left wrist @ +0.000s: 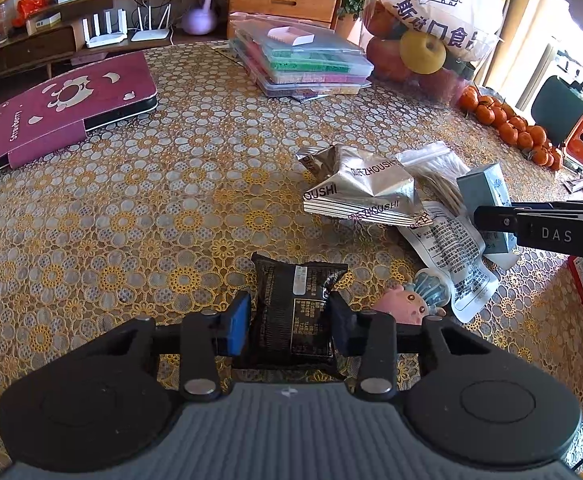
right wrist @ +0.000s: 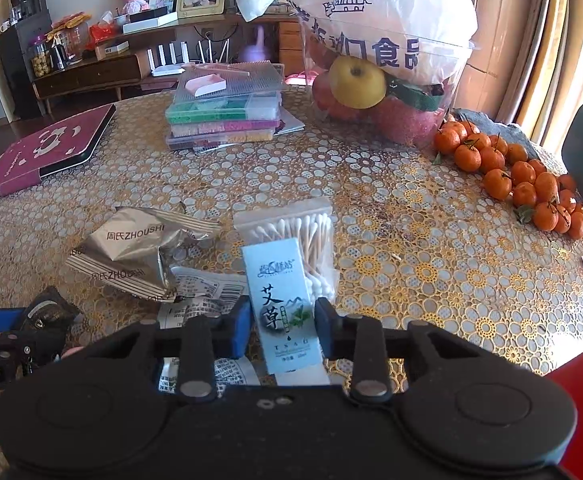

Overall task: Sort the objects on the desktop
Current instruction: 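Grasp the white cotton-swab box with the right tool while the left tool grasps the black snack bag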

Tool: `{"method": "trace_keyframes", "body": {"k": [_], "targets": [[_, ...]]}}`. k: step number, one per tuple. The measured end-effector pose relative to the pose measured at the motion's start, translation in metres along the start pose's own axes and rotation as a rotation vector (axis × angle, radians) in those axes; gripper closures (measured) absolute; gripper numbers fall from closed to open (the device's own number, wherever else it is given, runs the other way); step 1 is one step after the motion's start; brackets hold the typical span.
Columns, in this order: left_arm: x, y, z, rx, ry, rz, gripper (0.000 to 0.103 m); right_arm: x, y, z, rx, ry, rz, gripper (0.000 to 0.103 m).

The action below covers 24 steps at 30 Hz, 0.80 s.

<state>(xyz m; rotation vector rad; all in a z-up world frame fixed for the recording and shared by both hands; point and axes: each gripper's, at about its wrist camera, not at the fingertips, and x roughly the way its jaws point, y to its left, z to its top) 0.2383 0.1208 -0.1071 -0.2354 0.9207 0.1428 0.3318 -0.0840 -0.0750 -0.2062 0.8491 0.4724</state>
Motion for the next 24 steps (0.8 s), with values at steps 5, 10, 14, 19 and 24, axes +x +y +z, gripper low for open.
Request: {"method": "trace_keyframes", "body": {"k": [5,10,14,19,24], "targets": [[-0.001,0.000,0.000,0.004,-0.006,-0.002,0.068,-0.002,-0.001,-0.002,0.009,0.000,-0.002,0.074],[-0.002,0.001,0.000,-0.001,-0.005,-0.005,0.070,-0.007,-0.002,-0.005,0.021,0.006,0.003,0.074],[-0.005,0.003,0.000,-0.004,-0.007,-0.005,0.070,-0.014,-0.002,-0.007,0.026,0.006,0.007,0.074],[-0.011,0.004,-0.002,-0.007,-0.008,-0.007,0.070,-0.024,-0.003,-0.012,0.040,0.017,0.017,0.074],[-0.019,0.003,-0.005,-0.007,-0.009,-0.015,0.070,-0.038,-0.004,-0.016,0.052,0.021,0.022,0.074]]}}
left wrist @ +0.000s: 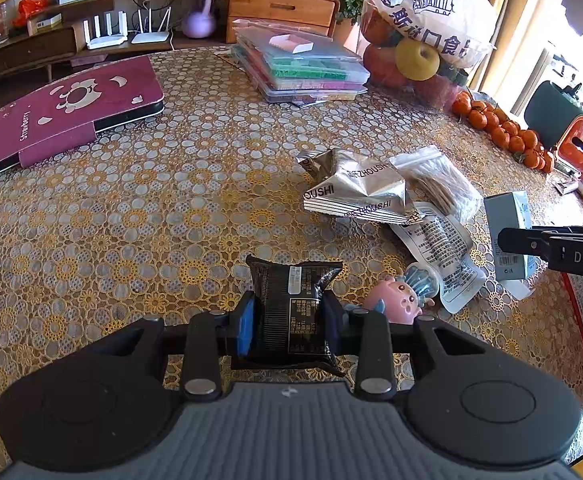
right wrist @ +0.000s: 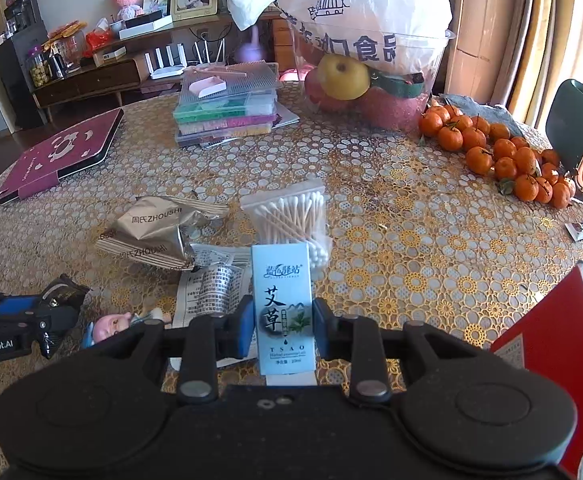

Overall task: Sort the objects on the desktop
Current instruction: 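Grasp the white cotton-swab box with the right tool while the left tool grasps the black snack bag, then carry the swab box with the right tool while the left tool carries the black bag into the shoebox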

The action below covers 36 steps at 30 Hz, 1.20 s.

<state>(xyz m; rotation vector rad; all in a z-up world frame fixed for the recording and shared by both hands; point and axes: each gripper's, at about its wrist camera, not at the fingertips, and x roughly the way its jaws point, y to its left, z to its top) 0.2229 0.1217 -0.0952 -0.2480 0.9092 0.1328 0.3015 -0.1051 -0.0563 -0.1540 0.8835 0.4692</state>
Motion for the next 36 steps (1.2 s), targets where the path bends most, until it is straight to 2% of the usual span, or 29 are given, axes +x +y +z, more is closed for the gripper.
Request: {"method": "trace_keyframes", "body": {"k": [12,22,36], "targets": [[-0.029,-0.014,-0.007,0.033,-0.017,-0.032,0.070,-0.043,0.004,-0.016,0.020,-0.011,0.034,0.074],[-0.062,-0.041,-0.014,0.081,-0.043,-0.098,0.070,-0.093,0.007,-0.027,0.024,-0.064,0.056,0.074],[-0.101,-0.092,-0.019,0.184,-0.060,-0.170,0.070,-0.160,-0.020,-0.046,0.062,-0.128,0.011,0.074]]}}
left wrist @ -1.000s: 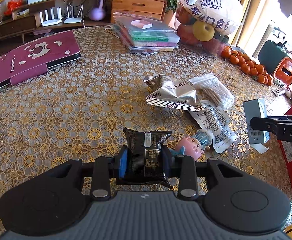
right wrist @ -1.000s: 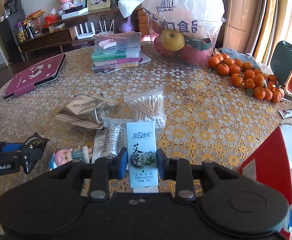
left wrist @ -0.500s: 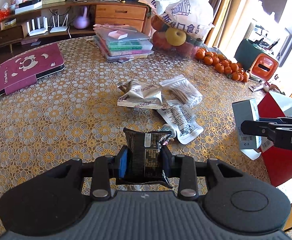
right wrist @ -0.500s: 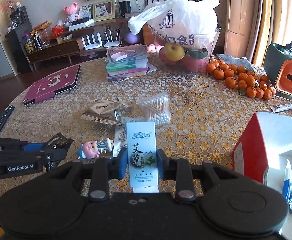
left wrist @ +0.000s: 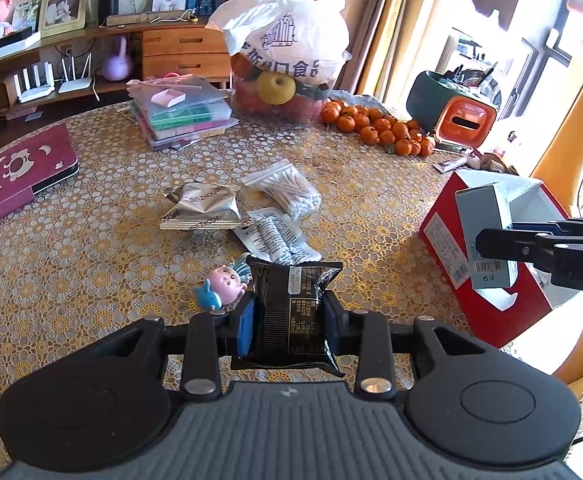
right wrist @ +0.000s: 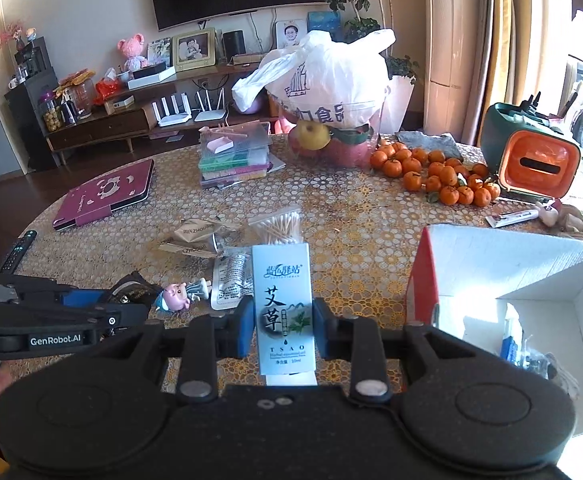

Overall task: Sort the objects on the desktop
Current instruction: 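Carry the swab box with the right tool while the left tool carries the black bag into the shoebox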

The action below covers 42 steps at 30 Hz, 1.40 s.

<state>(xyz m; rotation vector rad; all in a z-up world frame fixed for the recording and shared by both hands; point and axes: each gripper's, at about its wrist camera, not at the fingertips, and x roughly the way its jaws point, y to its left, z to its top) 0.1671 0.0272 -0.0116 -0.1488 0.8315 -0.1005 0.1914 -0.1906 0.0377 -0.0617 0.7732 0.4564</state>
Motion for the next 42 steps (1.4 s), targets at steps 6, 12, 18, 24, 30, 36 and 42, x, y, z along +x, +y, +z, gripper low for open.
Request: {"method": "trace_keyframes", "body": {"k": [6,12,18,24,30,36,42], "targets": [[-0.008,-0.028,0.006,0.056,-0.011,-0.046,0.070,-0.021,-0.019,-0.003,0.037,-0.010,-0.021,0.074],[-0.011,-0.061,0.013,0.099,-0.011,-0.100,0.070,-0.038,-0.039,-0.005,0.070,-0.021,-0.038,0.074],[-0.009,-0.096,0.020,0.151,-0.015,-0.154,0.070,-0.057,-0.068,-0.010,0.098,-0.032,-0.084,0.074],[0.000,-0.131,0.026,0.195,-0.001,-0.206,0.070,-0.071,-0.095,-0.013,0.122,-0.040,-0.125,0.074],[0.010,-0.162,0.030,0.249,0.009,-0.239,0.070,-0.078,-0.122,-0.017,0.145,-0.044,-0.164,0.074],[0.023,-0.190,0.033,0.303,0.024,-0.264,0.070,-0.078,-0.144,-0.022,0.166,-0.033,-0.198,0.074],[0.042,-0.217,0.036,0.340,0.047,-0.279,0.070,-0.077,-0.169,-0.028,0.195,-0.031,-0.237,0.074]]}}
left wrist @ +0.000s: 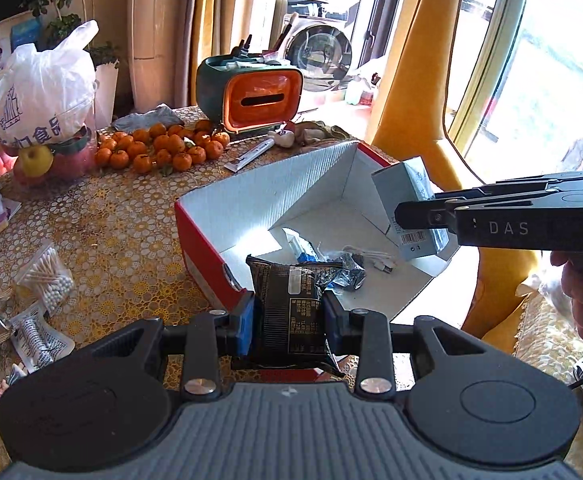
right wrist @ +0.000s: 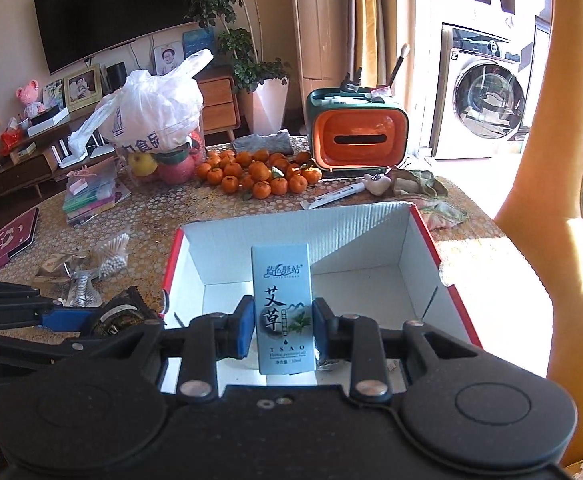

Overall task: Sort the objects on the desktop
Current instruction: 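Carry the swab box with the right tool while the left tool carries the black bag into the shoebox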

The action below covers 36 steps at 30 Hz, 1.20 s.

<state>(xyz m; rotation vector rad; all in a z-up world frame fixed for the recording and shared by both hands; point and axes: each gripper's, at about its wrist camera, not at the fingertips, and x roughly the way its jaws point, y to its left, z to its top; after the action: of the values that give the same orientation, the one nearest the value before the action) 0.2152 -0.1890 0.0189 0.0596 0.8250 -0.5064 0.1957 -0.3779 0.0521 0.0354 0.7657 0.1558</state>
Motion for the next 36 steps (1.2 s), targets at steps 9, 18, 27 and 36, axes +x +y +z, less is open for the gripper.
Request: {"method": "trace_keyframes", "body": {"k": [9,18,27,36], "targets": [[0.041,-0.019,0.017,0.044,0.041,0.026,0.070,0.023,-0.035,-0.001,0.059,0.030,-0.051,0.074],[0.080,-0.019,0.032,0.043,0.085,0.061,0.070,0.047,-0.059,-0.004,0.101,0.062,-0.067,0.074],[0.115,-0.015,0.039,0.015,0.128,0.089,0.070,0.065,-0.069,-0.006,0.097,0.106,-0.082,0.074],[0.140,-0.017,0.041,0.040,0.165,0.123,0.070,0.085,-0.073,-0.010,0.097,0.145,-0.092,0.074]]}}
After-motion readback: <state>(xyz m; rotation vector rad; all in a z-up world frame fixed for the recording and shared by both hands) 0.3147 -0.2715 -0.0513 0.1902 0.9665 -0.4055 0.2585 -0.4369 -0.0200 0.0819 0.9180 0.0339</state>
